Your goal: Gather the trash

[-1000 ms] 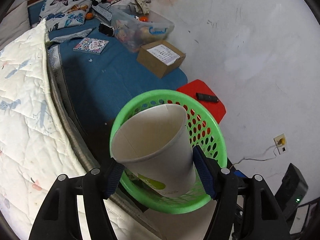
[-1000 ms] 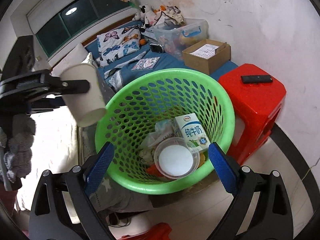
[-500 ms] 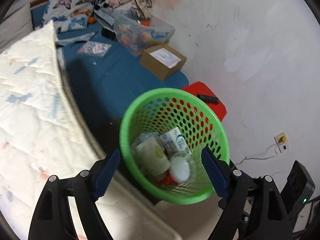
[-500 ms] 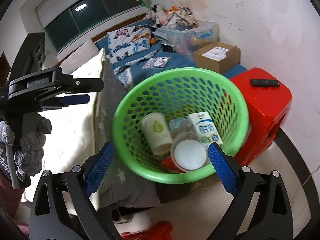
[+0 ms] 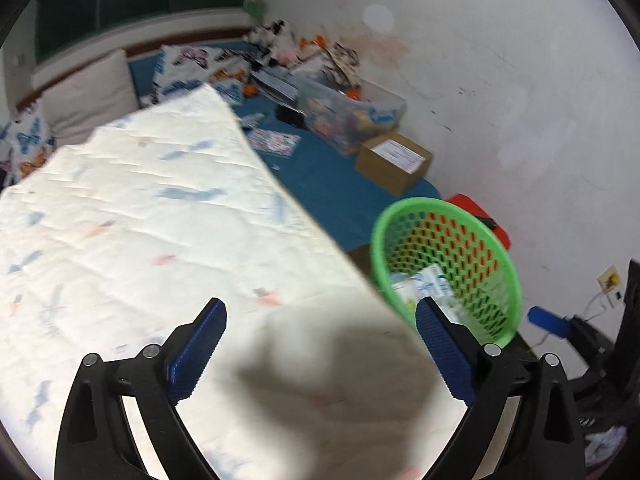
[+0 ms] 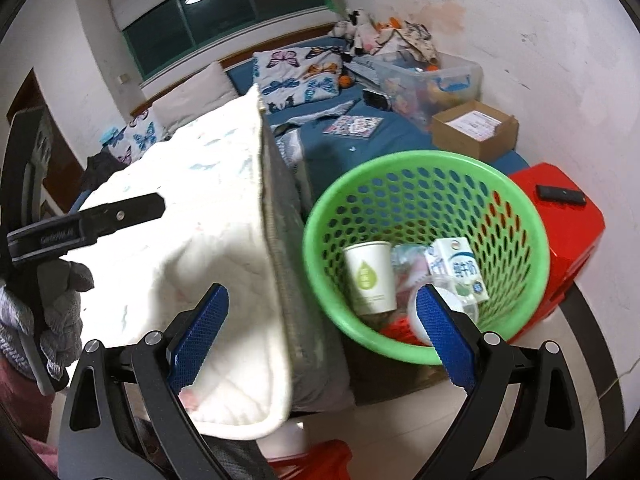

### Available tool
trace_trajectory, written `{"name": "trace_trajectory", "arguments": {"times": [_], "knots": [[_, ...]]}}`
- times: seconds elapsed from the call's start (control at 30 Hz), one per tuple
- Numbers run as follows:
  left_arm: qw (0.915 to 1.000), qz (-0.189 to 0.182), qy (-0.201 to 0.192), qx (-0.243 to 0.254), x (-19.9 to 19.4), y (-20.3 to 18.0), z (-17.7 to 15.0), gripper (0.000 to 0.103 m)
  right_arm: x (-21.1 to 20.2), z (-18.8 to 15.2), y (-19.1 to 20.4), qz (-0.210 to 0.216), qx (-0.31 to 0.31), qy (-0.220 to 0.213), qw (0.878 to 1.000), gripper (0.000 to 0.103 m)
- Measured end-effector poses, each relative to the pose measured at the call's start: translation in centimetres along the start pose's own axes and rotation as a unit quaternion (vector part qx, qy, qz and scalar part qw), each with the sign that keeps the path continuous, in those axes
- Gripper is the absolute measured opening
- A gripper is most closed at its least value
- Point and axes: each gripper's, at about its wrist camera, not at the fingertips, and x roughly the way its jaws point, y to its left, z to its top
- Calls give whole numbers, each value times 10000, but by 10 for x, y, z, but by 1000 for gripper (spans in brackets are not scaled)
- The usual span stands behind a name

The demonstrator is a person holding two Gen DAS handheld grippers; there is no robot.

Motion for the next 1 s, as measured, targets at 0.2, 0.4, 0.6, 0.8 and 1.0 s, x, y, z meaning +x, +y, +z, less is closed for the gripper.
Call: {"name": "trace_trajectory", "arguments": {"times": [0.2,0.4,0.6,0.8,1.0], "knots": [[9990,340,-284,-105,-35,29,-21,93,-2,0,27,24,-235,26,9997,94],[9971,601,-448,-155,-62,46,-46,94,-5,-4,50,129,-331,17,9994,94],[9939,873,-647,-164,-92,56,-70,94,-10,-13,70,219,-522,10,9984,94],[9904,1103,-789,-252,-108,61,-85,94,-15,-17,81,253,-605,-22,9978,94],[9878,1256,-870,-303,-118,63,-98,94,-20,-22,90,296,-646,-58,9975,94]]}}
